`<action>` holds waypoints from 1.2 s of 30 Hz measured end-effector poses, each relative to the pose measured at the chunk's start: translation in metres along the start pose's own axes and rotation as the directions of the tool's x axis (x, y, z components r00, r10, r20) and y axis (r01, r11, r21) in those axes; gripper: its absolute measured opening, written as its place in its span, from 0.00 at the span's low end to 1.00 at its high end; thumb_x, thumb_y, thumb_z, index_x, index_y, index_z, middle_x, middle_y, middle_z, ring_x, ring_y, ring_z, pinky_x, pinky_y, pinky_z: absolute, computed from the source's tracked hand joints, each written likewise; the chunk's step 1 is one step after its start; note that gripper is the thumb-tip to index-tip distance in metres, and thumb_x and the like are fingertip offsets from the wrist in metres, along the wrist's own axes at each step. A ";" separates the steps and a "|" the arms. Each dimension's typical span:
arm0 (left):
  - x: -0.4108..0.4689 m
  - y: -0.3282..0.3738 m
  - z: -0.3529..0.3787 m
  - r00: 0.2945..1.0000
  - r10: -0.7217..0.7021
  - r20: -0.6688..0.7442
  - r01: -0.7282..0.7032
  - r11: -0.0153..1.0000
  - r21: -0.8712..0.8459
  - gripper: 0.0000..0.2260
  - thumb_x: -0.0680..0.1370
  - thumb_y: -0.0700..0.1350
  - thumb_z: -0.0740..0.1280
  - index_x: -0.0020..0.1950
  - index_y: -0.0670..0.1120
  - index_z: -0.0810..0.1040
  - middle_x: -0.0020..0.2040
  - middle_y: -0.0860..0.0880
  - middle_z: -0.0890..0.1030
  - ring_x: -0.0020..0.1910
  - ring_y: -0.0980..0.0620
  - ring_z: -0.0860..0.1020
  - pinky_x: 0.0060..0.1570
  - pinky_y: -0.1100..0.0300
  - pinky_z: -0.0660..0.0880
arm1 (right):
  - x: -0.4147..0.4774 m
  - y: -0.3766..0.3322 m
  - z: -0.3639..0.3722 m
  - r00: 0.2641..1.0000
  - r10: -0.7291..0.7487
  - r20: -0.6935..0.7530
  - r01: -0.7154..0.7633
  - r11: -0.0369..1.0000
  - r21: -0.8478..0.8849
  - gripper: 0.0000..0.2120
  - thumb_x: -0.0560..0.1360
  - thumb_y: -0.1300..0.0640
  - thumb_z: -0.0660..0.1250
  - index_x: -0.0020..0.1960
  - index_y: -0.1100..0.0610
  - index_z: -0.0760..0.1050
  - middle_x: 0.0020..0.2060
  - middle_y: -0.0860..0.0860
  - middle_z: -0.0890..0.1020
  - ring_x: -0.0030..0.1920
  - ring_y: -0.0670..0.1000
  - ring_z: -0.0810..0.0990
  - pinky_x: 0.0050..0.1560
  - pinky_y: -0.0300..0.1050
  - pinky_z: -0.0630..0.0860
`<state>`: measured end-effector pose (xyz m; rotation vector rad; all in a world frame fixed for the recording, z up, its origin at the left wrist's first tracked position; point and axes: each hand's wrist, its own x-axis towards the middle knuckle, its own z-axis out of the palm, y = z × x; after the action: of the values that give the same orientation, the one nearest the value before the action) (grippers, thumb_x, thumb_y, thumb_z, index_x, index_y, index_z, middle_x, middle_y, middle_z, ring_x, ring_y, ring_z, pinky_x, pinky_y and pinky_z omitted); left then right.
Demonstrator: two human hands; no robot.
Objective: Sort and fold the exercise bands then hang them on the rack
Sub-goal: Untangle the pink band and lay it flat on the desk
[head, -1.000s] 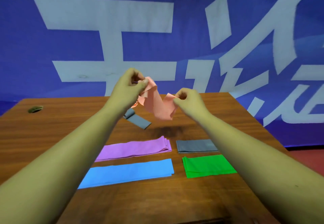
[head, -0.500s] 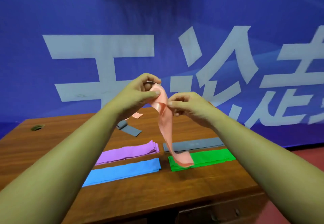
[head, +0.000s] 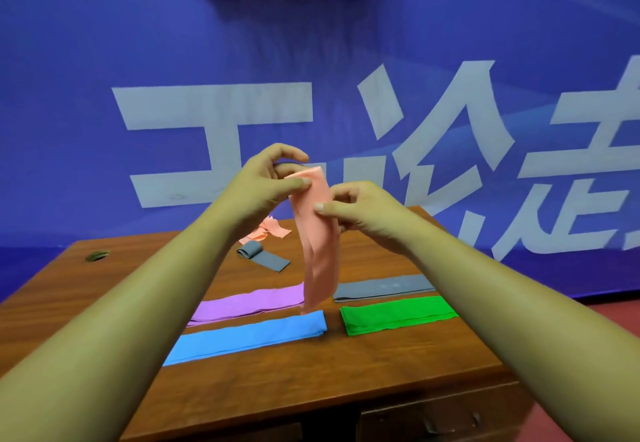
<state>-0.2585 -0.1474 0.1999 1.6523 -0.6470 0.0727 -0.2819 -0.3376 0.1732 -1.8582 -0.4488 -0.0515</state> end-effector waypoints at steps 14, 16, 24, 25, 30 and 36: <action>-0.003 -0.019 -0.003 0.999 0.045 -0.025 -0.043 0.995 0.085 0.05 0.81 0.40 0.63 0.54 0.48 0.76 0.49 0.41 0.84 0.50 0.42 0.81 0.57 0.46 0.76 | 0.007 0.008 0.012 0.998 0.034 -0.048 -0.030 0.996 0.078 0.09 0.75 0.56 0.72 0.46 0.61 0.78 0.36 0.54 0.78 0.37 0.48 0.78 0.43 0.48 0.76; -0.003 -0.023 -0.001 0.996 0.075 -0.045 -0.067 0.985 0.160 0.05 0.81 0.40 0.64 0.53 0.48 0.76 0.46 0.46 0.81 0.46 0.50 0.79 0.51 0.51 0.75 | 0.009 0.006 0.012 0.998 0.027 -0.064 -0.020 0.993 0.116 0.06 0.76 0.58 0.70 0.44 0.59 0.77 0.33 0.51 0.77 0.34 0.48 0.77 0.40 0.46 0.75; -0.011 -0.054 0.007 0.969 -0.232 -0.080 0.220 0.966 -0.139 0.23 0.71 0.59 0.73 0.58 0.45 0.79 0.55 0.43 0.84 0.58 0.43 0.81 0.59 0.47 0.77 | 0.015 0.001 0.014 0.969 -0.061 -0.240 0.068 0.997 0.021 0.10 0.77 0.61 0.69 0.50 0.69 0.78 0.45 0.64 0.82 0.44 0.56 0.84 0.46 0.52 0.83; -0.013 -0.059 0.009 0.969 -0.243 -0.047 0.235 0.963 -0.136 0.20 0.74 0.57 0.71 0.58 0.44 0.80 0.55 0.43 0.84 0.58 0.43 0.81 0.59 0.48 0.77 | 0.015 0.003 0.015 0.968 -0.054 -0.246 0.064 0.997 0.032 0.10 0.77 0.61 0.69 0.47 0.70 0.77 0.45 0.65 0.82 0.45 0.57 0.84 0.47 0.54 0.83; -0.022 -0.071 0.016 0.987 -0.158 -0.041 0.159 0.987 0.031 0.09 0.78 0.47 0.69 0.56 0.45 0.81 0.50 0.43 0.84 0.46 0.54 0.80 0.49 0.57 0.76 | 0.009 0.017 0.019 0.972 0.094 -0.217 -0.040 0.970 0.240 0.08 0.76 0.59 0.70 0.49 0.65 0.78 0.41 0.57 0.82 0.39 0.52 0.83 0.47 0.54 0.80; -0.029 -0.076 0.024 0.990 -0.142 -0.001 0.142 0.986 0.092 0.10 0.79 0.47 0.68 0.59 0.50 0.80 0.52 0.51 0.84 0.52 0.55 0.80 0.53 0.58 0.76 | 0.014 0.019 0.013 0.960 0.209 -0.187 -0.157 0.953 0.258 0.06 0.75 0.61 0.71 0.51 0.63 0.80 0.36 0.55 0.81 0.35 0.50 0.77 0.37 0.42 0.76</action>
<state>-0.2562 -0.1559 0.1154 1.7837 -0.5350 -0.0054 -0.2654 -0.3271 0.1550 -1.6252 -0.1248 -0.0660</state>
